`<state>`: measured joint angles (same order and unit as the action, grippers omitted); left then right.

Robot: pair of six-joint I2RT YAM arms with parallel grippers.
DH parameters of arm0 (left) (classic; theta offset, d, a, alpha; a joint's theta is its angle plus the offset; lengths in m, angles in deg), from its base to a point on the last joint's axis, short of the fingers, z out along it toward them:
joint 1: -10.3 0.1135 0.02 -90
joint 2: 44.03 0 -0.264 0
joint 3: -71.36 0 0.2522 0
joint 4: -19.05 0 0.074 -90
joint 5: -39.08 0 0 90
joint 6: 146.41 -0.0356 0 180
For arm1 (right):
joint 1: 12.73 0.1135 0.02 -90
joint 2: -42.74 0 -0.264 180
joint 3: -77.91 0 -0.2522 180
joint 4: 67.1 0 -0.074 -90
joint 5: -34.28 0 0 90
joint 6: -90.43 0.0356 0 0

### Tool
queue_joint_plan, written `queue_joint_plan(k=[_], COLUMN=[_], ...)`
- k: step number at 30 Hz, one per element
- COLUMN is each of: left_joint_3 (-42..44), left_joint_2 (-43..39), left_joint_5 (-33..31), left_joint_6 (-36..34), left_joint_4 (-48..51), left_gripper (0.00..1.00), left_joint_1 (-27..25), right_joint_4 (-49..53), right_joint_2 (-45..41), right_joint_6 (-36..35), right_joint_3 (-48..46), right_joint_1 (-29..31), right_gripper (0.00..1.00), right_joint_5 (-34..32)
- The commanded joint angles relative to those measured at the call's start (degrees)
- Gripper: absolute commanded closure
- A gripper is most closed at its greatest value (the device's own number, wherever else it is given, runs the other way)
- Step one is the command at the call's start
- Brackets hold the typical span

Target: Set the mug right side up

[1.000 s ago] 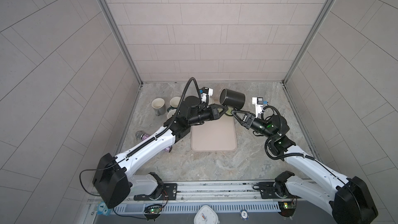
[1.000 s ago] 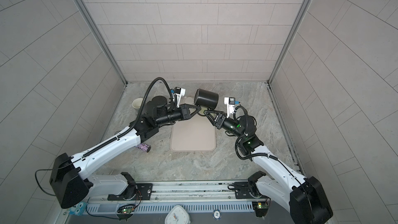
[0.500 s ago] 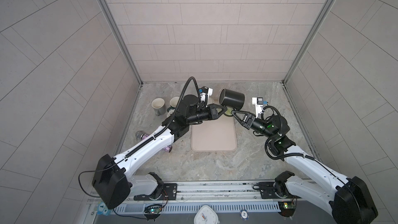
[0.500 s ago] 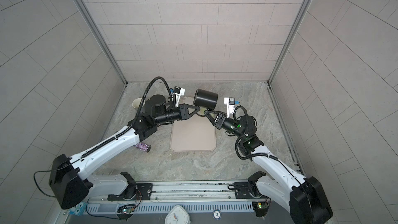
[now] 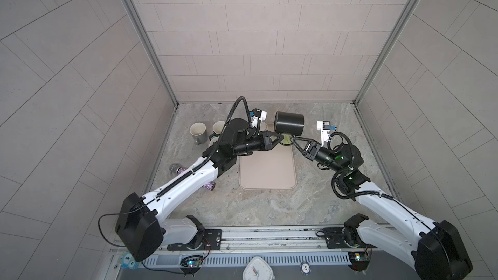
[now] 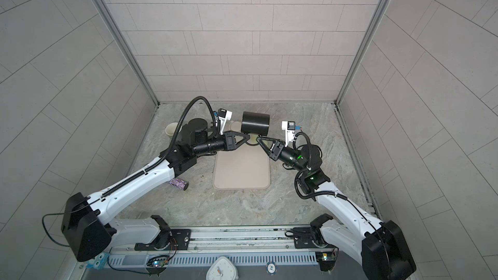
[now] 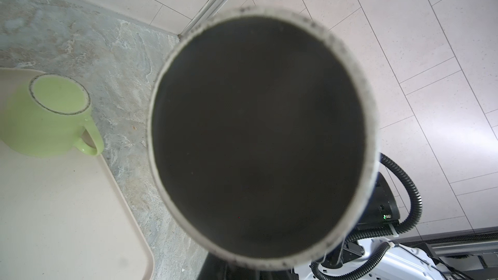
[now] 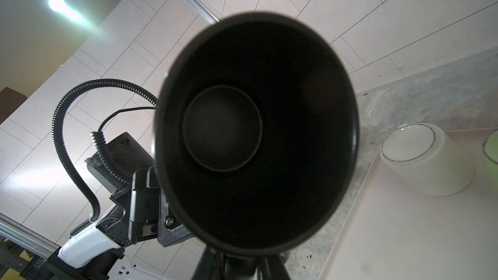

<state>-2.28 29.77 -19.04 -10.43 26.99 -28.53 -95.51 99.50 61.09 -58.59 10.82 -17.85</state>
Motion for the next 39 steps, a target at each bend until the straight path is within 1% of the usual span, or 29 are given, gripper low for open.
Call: queue_joint_plan(k=[1,13,21,27,31,34,39], left_joint_3=[-0.4,-0.2,-0.7,-1.2,-1.0,-0.7,-0.2], left_joint_2=[-0.6,-0.4,0.1,0.9,1.5,2.3,3.6], left_joint_5=[-0.3,-1.9,-2.5,-2.7,-3.2,-3.2,-3.2], left_joint_6=[0.7,0.3,0.4,0.4,0.4,0.6,1.0], left_joint_4=[0.6,1.5,1.3,1.0,0.8,0.1,-1.0], left_gripper=[1.0,1.0,1.0,0.85,0.67,0.65,0.57], left_joint_1=[0.6,1.1,1.2,1.1,1.1,1.1,1.1], right_joint_4=[-7.5,-3.7,-3.3,-3.3,-0.4,2.6,8.8], right_joint_2=[-1.8,-3.6,-2.9,-2.3,-1.9,-1.5,-1.1], right_joint_6=[-2.3,-3.4,-3.0,-2.2,-3.2,-4.5,-7.3], right_joint_3=[1.1,1.5,1.7,1.7,2.2,2.6,3.1], right_joint_1=[0.3,0.2,0.3,0.3,0.3,0.4,0.5], right_gripper=[1.0,1.0,1.0,1.0,1.0,1.0,1.0], right_joint_5=[1.2,0.2,-0.3,-1.0,-1.9,-2.9,-4.9])
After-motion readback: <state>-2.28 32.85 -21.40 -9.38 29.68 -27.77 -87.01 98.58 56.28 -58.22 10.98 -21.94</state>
